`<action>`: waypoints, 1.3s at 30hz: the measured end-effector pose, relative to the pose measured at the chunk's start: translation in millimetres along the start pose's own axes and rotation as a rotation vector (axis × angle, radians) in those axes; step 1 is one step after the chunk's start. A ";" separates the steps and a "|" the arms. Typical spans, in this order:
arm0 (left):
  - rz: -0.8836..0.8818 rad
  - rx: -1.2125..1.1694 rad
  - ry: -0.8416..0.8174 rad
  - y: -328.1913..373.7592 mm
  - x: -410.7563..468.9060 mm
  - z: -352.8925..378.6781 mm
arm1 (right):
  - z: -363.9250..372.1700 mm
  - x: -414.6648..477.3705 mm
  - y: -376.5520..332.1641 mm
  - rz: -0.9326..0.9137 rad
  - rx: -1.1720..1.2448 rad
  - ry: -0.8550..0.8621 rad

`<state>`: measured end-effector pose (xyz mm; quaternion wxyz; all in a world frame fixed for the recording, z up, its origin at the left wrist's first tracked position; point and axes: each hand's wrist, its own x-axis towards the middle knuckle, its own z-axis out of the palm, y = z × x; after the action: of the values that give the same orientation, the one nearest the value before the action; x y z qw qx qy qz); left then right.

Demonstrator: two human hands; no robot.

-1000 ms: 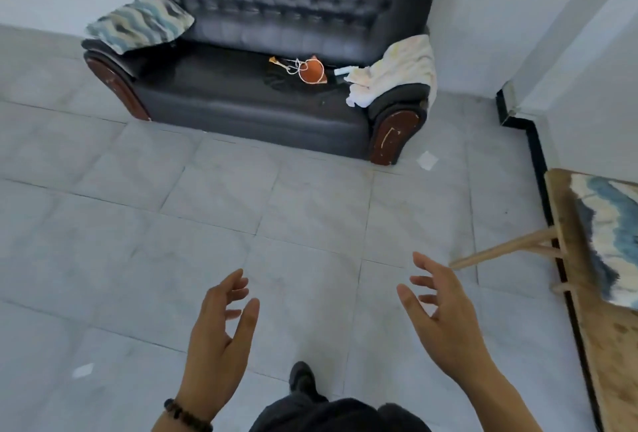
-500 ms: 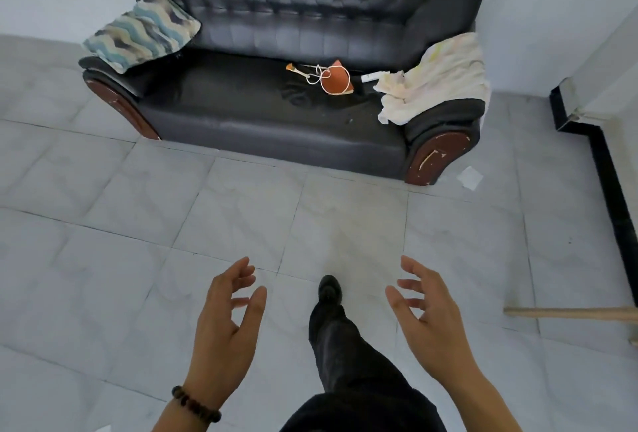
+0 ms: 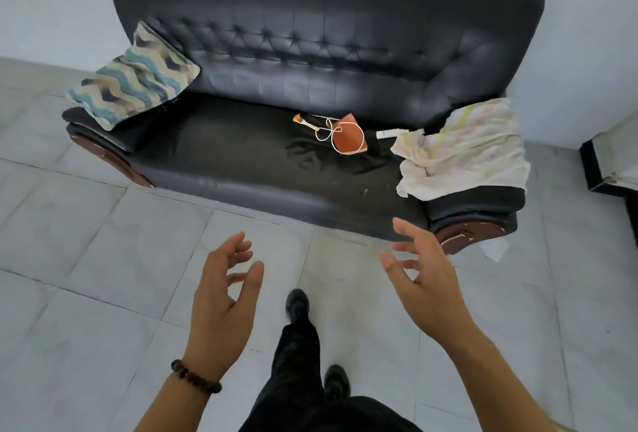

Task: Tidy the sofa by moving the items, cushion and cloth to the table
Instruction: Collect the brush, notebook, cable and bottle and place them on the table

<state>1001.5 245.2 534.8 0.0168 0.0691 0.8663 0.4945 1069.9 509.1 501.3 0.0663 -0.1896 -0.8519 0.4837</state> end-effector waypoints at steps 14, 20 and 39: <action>0.047 -0.037 -0.194 7.7 356.6 93.0 | 6.1 310.3 -18.7 0.111 -0.016 0.053; 0.075 0.020 -0.230 27.2 480.3 140.3 | 9.0 413.7 -8.8 0.191 0.053 0.097; -0.183 0.256 -0.471 -199.9 698.7 346.2 | 144.2 687.1 195.5 0.389 -0.232 -0.195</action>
<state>323.0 535.9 213.7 0.2534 0.1050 0.8965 0.3479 446.1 749.9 211.4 -0.1325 -0.3087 -0.8517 0.4022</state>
